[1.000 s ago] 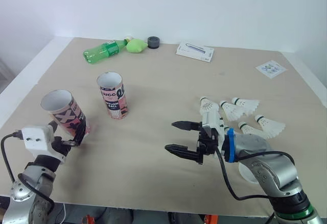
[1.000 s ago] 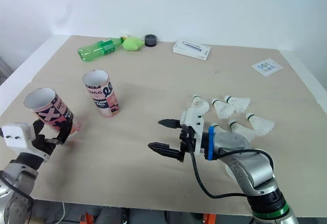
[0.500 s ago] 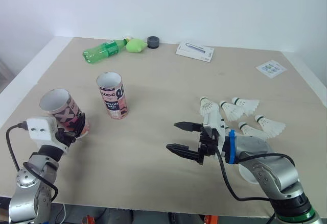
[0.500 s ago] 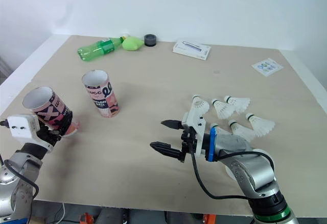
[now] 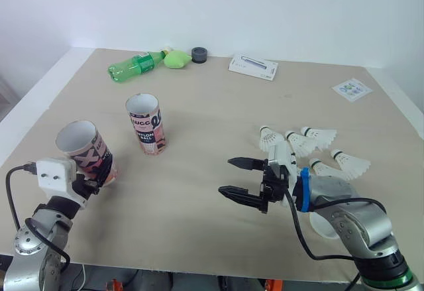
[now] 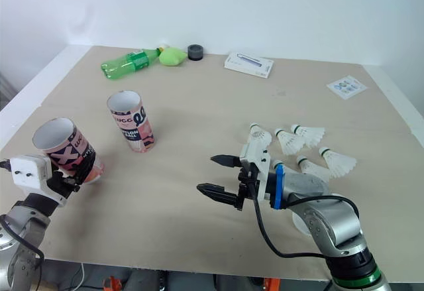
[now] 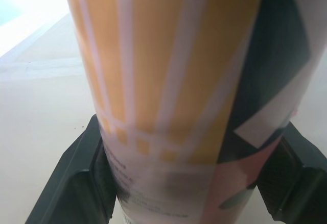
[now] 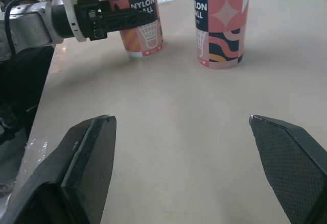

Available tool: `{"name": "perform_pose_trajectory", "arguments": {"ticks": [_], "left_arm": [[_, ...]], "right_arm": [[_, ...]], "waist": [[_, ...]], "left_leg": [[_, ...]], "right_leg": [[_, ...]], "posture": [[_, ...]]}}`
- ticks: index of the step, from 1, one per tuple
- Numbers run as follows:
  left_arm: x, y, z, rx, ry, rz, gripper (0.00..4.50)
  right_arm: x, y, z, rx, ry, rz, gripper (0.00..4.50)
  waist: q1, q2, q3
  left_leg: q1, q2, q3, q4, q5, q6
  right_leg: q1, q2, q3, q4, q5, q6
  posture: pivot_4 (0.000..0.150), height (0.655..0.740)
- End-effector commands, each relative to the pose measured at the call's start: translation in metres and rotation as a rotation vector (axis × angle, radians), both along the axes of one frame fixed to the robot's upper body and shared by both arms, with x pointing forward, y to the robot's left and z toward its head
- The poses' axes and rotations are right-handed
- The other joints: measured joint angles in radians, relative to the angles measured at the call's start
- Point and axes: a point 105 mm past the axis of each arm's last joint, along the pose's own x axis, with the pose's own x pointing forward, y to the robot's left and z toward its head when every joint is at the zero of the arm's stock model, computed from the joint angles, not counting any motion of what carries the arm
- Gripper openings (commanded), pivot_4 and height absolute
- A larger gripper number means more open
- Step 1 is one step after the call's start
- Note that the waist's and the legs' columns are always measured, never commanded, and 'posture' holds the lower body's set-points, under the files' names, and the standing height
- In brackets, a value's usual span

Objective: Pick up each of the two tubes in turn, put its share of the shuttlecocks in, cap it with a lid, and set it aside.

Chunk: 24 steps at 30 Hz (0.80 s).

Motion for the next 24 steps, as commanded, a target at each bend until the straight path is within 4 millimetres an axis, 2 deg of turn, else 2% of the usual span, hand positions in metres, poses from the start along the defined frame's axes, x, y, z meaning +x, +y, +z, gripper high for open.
{"name": "perform_pose_trajectory", "arguments": {"ticks": [1, 2, 4, 6, 21, 22, 24], "left_arm": [[0.002, -0.007, 0.007, -0.008, -0.032, -0.014, 2.95], [0.003, -0.008, 0.006, -0.014, -0.03, -0.01, 2.95], [0.003, -0.009, 0.005, -0.026, -0.033, -0.012, 3.82], [0.002, -0.009, 0.003, -0.025, -0.029, -0.007, 4.44], [-0.001, -0.012, -0.006, -0.031, -0.015, -0.001, 4.44], [-0.001, -0.011, -0.007, -0.032, -0.013, 0.002, 3.92], [-0.001, -0.012, -0.009, -0.031, -0.005, -0.002, 3.2]], "right_arm": [[-0.003, 0.001, 0.014, 0.011, -0.058, 0.009, 4.5], [-0.003, 0.001, 0.013, 0.009, -0.058, 0.007, 4.5], [-0.003, 0.0, 0.014, 0.007, -0.061, 0.01, 4.5], [-0.004, -0.001, 0.016, 0.009, -0.06, 0.01, 4.5], [-0.005, -0.002, 0.017, 0.001, -0.05, 0.022, 4.5], [-0.005, -0.002, 0.017, 0.001, -0.049, 0.023, 4.5], [-0.006, -0.002, 0.018, -0.001, -0.048, 0.022, 4.5]], "waist": [[0.0, 0.0, 0.0], [0.0, 0.0, 0.0], [0.0, 0.0, 0.0], [0.0, 0.0, 0.0], [0.0, 0.0, 0.0], [0.0, 0.0, 0.0], [0.0, 0.0, 0.0]], "left_leg": [[0.0, 0.0, 0.0, 0.0, 0.0, 0.0], [0.0, 0.0, 0.0, 0.0, 0.0, 0.0], [0.0, 0.0, 0.0, 0.0, 0.0, 0.0], [0.0, 0.0, 0.0, 0.0, 0.0, 0.0], [0.0, 0.0, 0.0, 0.0, 0.0, 0.0], [0.0, 0.0, 0.0, 0.0, 0.0, 0.0], [0.0, 0.0, 0.0, 0.0, 0.0, 0.0]], "right_leg": [[0.0, 0.0, 0.0, 0.0, 0.0, 0.0], [0.0, 0.0, 0.0, 0.0, 0.0, 0.0], [0.0, 0.0, 0.0, 0.0, 0.0, 0.0], [0.0, 0.0, 0.0, 0.0, 0.001, 0.001], [0.0, 0.0, 0.0, 0.0, 0.0, 0.001], [0.0, 0.0, 0.0, 0.0, 0.0, 0.001], [0.0, 0.0, 0.0, 0.0, 0.0, 0.0]], "posture": [[0.15, 0.7294], [0.15, 0.7294], [0.15, 0.7294], [0.15, 0.7294], [0.15, 0.7294], [0.15, 0.7294], [0.15, 0.7294]]}}
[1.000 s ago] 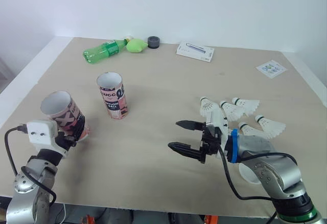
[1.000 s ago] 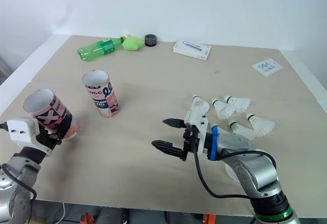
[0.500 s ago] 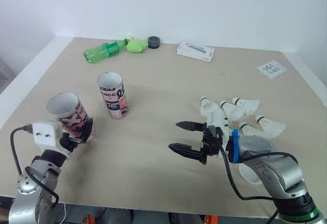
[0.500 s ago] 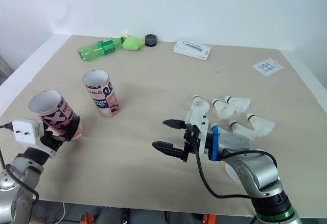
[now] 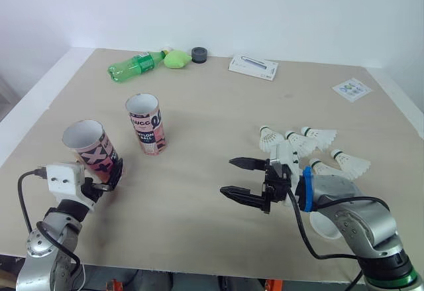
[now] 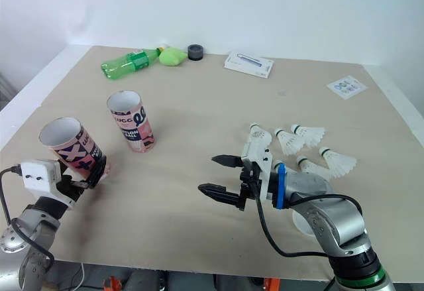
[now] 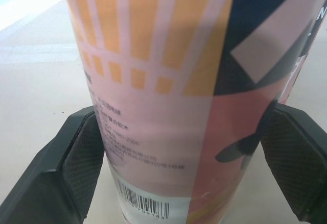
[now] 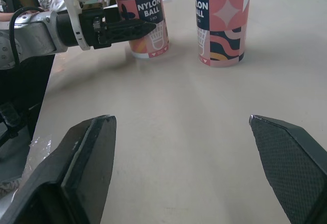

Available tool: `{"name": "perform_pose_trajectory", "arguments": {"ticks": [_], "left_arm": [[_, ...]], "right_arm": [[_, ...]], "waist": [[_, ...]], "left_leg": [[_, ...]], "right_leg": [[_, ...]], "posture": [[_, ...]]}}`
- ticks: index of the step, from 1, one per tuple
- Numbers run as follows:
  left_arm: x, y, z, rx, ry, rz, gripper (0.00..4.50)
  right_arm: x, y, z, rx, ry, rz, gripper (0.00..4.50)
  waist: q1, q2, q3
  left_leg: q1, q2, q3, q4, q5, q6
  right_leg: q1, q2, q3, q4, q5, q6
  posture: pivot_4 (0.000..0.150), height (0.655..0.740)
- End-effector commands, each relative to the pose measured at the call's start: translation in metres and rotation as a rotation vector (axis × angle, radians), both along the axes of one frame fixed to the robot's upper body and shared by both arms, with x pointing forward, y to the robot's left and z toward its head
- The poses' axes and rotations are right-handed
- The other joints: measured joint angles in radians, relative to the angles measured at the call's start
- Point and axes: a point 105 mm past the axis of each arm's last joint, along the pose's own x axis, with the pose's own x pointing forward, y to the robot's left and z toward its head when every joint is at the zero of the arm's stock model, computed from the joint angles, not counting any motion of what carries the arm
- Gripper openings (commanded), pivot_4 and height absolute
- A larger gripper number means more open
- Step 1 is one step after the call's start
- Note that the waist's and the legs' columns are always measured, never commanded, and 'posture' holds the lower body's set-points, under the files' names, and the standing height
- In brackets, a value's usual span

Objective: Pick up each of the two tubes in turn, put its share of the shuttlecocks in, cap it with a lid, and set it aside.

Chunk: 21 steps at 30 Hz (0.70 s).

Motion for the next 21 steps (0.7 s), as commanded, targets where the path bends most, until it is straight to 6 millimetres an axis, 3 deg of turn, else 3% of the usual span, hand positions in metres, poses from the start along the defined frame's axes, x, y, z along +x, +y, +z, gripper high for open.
{"name": "perform_pose_trajectory", "arguments": {"ticks": [1, 21], "left_arm": [[-0.0006, -0.0023, 0.0042, 0.012, -0.024, -0.003, 3.2], [0.0015, -0.002, 0.0028, 0.001, -0.033, -0.003, 3.2]], "right_arm": [[-0.0043, 0.0004, 0.0149, 0.014, -0.056, 0.019, 4.5], [-0.0061, -0.0005, 0.0141, 0.013, -0.051, 0.014, 4.5]], "waist": [[0.0, 0.0, 0.0], [0.0, 0.0, 0.0]], "left_leg": [[0.0, 0.0, 0.0, 0.0, 0.0, 0.0], [0.0, 0.0, 0.0, 0.0, 0.0, 0.0]], "right_leg": [[0.0, 0.0, 0.0, 0.0, 0.0, 0.0], [0.0, 0.0, 0.0, 0.0, 0.0, 0.0]], "posture": [[0.15, 0.7294], [0.15, 0.7294]]}}
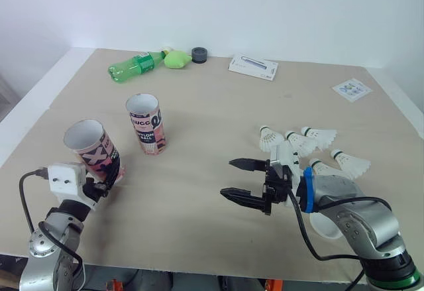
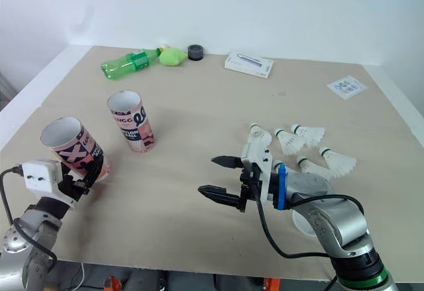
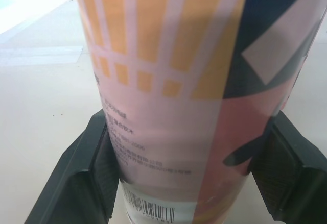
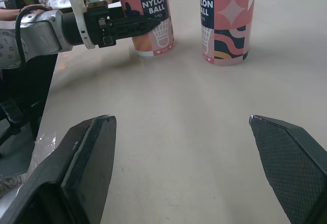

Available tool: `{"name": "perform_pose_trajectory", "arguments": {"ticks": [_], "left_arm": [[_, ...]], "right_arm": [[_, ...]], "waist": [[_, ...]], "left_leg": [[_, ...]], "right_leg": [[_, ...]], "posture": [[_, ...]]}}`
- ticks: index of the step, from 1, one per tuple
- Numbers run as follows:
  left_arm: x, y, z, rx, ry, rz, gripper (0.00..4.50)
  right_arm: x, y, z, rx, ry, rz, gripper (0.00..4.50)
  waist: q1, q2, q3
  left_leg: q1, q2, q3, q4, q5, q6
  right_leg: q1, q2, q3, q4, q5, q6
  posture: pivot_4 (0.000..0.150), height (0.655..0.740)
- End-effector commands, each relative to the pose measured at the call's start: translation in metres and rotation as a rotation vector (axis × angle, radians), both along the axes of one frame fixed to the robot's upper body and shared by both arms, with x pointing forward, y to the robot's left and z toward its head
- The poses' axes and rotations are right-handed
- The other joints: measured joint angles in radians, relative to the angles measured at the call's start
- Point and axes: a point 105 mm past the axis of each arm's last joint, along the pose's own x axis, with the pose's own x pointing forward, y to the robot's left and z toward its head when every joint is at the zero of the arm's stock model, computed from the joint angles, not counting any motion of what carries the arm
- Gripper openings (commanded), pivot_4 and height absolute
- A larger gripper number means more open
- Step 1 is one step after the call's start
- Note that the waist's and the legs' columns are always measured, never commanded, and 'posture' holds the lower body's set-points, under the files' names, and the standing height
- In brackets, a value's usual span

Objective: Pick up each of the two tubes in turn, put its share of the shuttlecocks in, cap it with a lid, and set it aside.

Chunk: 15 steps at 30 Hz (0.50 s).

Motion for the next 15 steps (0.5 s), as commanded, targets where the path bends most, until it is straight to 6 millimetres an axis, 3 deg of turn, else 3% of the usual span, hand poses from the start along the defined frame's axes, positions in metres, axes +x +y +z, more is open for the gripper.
{"name": "perform_pose_trajectory", "arguments": {"ticks": [1, 9, 12, 15], "left_arm": [[0.0, 0.0, 0.003, 0.0, -0.019, -0.001, 3.2], [0.001, 0.0, 0.001, 0.012, -0.014, -0.018, 3.2], [-0.001, -0.01, 0.006, 0.043, -0.021, -0.109, 3.2], [-0.008, -0.022, 0.015, 0.101, -0.027, -0.255, 3.2]], "right_arm": [[-0.004, -0.001, 0.013, 0.018, -0.049, 0.007, 4.5], [-0.003, -0.001, 0.012, 0.017, -0.048, 0.008, 4.5], [-0.005, -0.002, 0.013, 0.019, -0.041, 0.02, 4.5], [-0.02, -0.004, 0.019, 0.047, -0.008, 0.098, 4.5]], "waist": [[0.0, 0.0, 0.0], [0.0, 0.0, 0.0], [0.0, 0.0, 0.0], [0.0, 0.0, 0.0]], "left_leg": [[0.0, 0.0, 0.0, 0.0, 0.0, 0.0], [0.0, 0.0, 0.0, 0.0, 0.0, 0.0], [0.0, 0.0, 0.0, 0.0, 0.0, 0.0], [0.0, 0.0, 0.0, 0.0, 0.0, 0.0]], "right_leg": [[0.0, 0.0, 0.0, 0.0, 0.0, 0.0], [0.0, 0.0, 0.0, 0.0, 0.0, 0.0], [0.0, 0.0, 0.0, 0.0, 0.0, 0.0], [0.0, 0.0, 0.0, 0.0, 0.0, -0.001]], "posture": [[0.15, 0.7294], [0.15, 0.7294], [0.15, 0.7294], [0.15, 0.7294]]}}
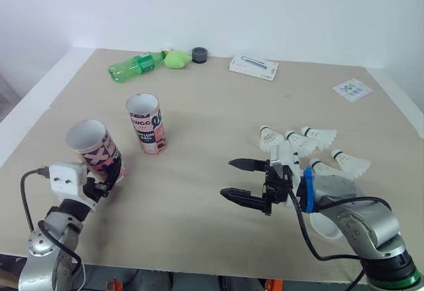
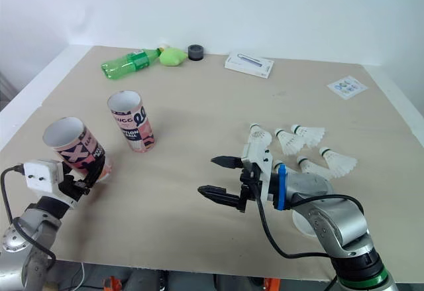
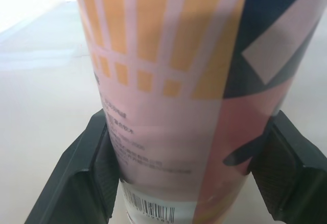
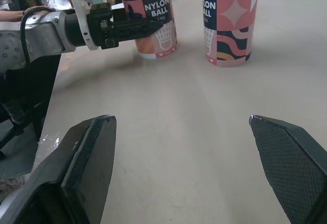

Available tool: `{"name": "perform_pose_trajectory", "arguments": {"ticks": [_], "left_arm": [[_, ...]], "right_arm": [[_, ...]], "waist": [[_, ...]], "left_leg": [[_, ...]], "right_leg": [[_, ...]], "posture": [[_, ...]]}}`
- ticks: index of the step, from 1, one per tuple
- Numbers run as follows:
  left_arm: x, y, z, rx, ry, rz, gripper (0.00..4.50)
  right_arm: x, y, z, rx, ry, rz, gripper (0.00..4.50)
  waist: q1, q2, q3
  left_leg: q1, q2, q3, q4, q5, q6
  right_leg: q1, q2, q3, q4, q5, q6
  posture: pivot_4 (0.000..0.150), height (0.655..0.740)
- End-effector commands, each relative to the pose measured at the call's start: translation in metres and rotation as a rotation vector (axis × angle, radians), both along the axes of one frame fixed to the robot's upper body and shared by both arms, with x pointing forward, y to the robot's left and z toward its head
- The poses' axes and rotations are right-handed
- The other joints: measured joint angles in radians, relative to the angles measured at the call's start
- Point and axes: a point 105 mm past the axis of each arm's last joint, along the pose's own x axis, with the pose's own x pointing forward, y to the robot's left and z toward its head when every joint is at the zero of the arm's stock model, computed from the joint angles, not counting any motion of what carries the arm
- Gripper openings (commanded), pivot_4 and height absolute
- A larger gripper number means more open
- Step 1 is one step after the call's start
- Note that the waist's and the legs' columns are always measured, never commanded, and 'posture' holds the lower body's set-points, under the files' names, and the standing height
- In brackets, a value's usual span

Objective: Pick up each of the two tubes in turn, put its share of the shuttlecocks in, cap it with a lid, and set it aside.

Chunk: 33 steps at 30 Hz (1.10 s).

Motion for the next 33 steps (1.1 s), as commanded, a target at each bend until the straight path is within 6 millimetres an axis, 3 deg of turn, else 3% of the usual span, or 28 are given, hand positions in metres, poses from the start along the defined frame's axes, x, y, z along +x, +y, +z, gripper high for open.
{"name": "perform_pose_trajectory", "arguments": {"ticks": [1, 5, 11, 15, 24, 29, 33], "left_arm": [[-0.011, -0.017, 0.016, 0.059, -0.027, -0.189, 3.2], [-0.02, -0.024, 0.022, 0.124, 0.026, -0.377, 3.2], [-0.033, -0.051, 0.02, 0.193, 0.192, -0.697, 3.2], [-0.024, -0.075, 0.021, 0.276, 0.296, -0.869, 3.2], [0.002, -0.114, 0.063, 0.416, 0.226, -1.103, 3.2], [0.008, -0.129, 0.054, 0.557, 0.222, -1.212, 3.2], [0.007, -0.134, 0.042, 0.644, 0.249, -1.25, 3.2]], "right_arm": [[-0.022, -0.004, 0.022, 0.048, -0.029, 0.102, 4.5], [-0.013, -0.016, 0.021, 0.019, -0.047, 0.041, 4.5], [-0.004, -0.032, 0.023, -0.003, -0.057, -0.036, 4.5], [-0.001, -0.051, 0.021, -0.036, -0.062, -0.104, 4.5], [0.002, -0.094, 0.018, -0.091, -0.064, -0.25, 4.5], [0.02, -0.124, 0.018, -0.161, -0.116, -0.41, 4.5], [0.003, -0.123, 0.025, -0.107, -0.06, -0.369, 4.5]], "waist": [[0.0, 0.0, 0.0], [0.0, 0.0, 0.0], [-0.001, 0.001, 0.001], [0.01, 0.002, 0.002], [0.008, 0.003, 0.002], [0.003, 0.004, 0.003], [0.003, 0.005, 0.003]], "left_leg": [[0.0, 0.0, 0.0, 0.0, 0.0, 0.0], [0.0, 0.0, 0.0, -0.001, -0.001, -0.001], [0.0, 0.001, 0.001, -0.002, -0.001, 0.0], [0.0, 0.0, 0.0, -0.001, 0.0, 0.0], [-0.002, 0.0, -0.001, -0.002, -0.001, 0.0], [-0.002, 0.0, -0.004, -0.002, -0.001, 0.001], [-0.003, 0.0, -0.004, -0.002, -0.001, 0.001]], "right_leg": [[0.0, 0.0, 0.0, 0.0, 0.0, 0.0], [-0.001, 0.0, 0.0, 0.0, -0.002, -0.001], [-0.001, 0.0, 0.0, 0.0, -0.002, 0.0], [-0.001, -0.001, -0.001, 0.0, -0.004, 0.002], [-0.001, 0.002, -0.001, 0.0, -0.002, 0.007], [0.0, 0.004, 0.0, 0.0, -0.003, 0.006], [0.0, 0.004, 0.0, 0.001, -0.003, 0.006]], "posture": [[0.15, 0.7294], [0.15, 0.7294], [0.15, 0.7294], [0.15, 0.7294], [0.15, 0.7294], [0.15, 0.7294], [0.15, 0.7294]]}}
